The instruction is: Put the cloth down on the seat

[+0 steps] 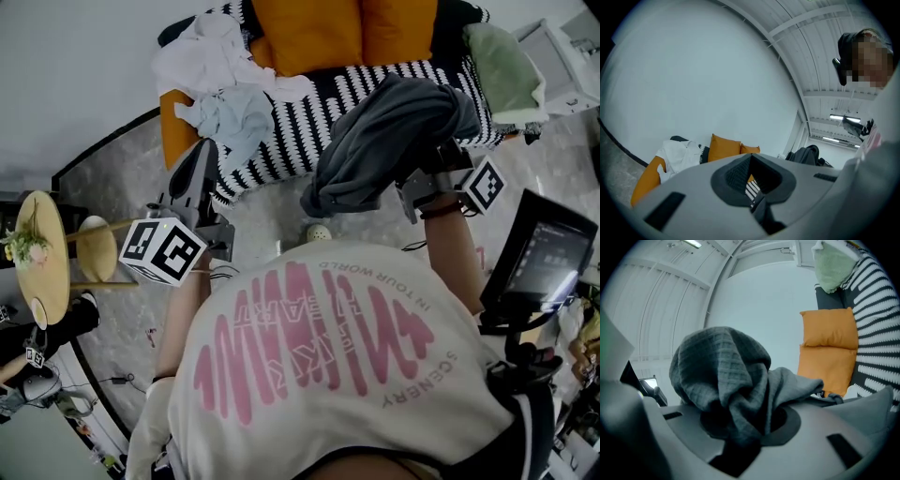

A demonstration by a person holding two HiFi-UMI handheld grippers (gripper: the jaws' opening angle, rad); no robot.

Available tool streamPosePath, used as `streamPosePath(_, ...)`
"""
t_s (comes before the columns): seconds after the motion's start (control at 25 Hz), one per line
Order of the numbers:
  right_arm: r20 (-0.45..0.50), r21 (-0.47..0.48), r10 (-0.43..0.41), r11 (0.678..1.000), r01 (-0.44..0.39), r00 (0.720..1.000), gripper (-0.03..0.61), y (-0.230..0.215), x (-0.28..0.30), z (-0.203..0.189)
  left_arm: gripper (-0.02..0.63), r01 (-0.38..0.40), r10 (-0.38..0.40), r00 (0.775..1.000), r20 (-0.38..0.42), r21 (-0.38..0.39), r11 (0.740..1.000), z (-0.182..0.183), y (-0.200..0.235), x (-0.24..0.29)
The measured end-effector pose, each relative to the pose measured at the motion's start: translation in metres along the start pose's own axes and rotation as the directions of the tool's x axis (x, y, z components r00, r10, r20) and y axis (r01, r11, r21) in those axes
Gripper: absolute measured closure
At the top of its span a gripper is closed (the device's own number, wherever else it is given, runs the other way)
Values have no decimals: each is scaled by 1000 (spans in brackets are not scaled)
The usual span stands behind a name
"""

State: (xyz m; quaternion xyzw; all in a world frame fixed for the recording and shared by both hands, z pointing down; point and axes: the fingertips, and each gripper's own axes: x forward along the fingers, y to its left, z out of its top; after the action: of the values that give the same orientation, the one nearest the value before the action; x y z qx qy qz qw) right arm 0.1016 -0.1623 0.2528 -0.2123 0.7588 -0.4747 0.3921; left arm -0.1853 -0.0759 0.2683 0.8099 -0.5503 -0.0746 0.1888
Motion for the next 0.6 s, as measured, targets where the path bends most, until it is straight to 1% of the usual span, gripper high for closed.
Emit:
streamPosePath(0.28,1,-9,-12,1000,12,1000,466,-20,7,32,606,27,-27,999,-26,12,1000,-8,-10,46)
streamPosePath(0.4,8,-8,0,1000,1,1000,466,-21,10,45,606,18,-18,1000,-26,15,1000,-9,-13,58)
streamPosePath(0.6,50,-21,22,1000,-21,998,466,-18,18,69,606,-6,6,1000,-24,28,1000,-8,-13,68)
